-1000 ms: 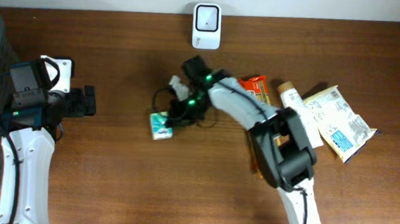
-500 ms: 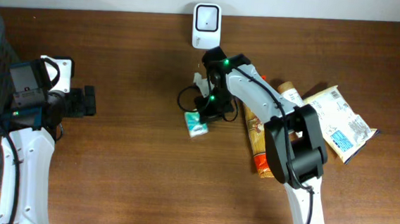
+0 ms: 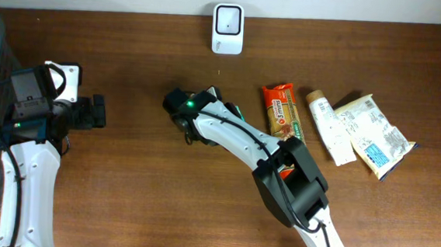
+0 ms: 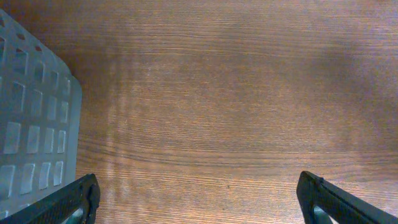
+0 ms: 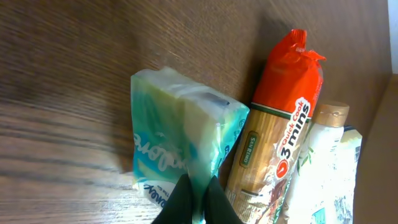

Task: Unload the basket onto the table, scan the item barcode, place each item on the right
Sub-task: 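Reach the right gripper to the green tissue pack and grasp it, then raise the green tissue pack up to the scanner face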

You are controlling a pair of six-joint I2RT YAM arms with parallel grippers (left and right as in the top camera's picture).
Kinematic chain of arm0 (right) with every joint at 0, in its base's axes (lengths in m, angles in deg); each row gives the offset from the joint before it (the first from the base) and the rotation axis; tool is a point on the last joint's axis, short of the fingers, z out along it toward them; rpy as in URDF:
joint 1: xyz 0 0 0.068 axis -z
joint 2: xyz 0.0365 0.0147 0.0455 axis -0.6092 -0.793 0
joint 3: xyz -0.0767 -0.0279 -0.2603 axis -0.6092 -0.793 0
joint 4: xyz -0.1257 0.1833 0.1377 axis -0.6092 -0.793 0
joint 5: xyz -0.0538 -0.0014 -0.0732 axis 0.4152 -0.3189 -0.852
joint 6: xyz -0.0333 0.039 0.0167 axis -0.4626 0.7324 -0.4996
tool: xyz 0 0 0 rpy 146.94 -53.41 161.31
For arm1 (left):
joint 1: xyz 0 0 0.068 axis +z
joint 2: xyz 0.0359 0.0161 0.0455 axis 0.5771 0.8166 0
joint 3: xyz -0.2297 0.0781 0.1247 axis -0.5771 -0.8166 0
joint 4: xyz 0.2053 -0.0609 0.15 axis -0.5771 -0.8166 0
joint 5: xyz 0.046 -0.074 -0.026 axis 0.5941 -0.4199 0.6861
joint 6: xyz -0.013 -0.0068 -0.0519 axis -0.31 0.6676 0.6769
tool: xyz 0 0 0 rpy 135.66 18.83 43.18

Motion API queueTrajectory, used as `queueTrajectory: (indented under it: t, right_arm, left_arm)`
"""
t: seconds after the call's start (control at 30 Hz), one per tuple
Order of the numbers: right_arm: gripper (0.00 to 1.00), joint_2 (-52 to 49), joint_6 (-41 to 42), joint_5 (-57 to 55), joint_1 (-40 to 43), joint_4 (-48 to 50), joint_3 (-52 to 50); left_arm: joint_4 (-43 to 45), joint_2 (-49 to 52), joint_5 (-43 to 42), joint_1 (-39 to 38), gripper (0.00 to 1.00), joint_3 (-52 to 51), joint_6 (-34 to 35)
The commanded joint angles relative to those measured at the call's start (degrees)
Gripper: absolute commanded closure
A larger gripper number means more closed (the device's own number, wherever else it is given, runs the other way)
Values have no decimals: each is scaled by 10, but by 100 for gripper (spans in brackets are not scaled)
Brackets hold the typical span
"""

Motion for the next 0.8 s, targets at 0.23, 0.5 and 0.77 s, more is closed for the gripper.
queueTrajectory:
  t: [0.23,0.5,0.77]
  right_arm:
    - [63,-2,-86,176,1,2,5]
    - [55,11,-95,278,3,-50,92]
    - [29,11,-177,432,101,-110,153]
  left_arm:
    - [-1,-2,-6,2,1,9,-5]
    - [-1,-2,-6,2,1,9,-5]
    - [-1,-2,-6,2,1,9,-5]
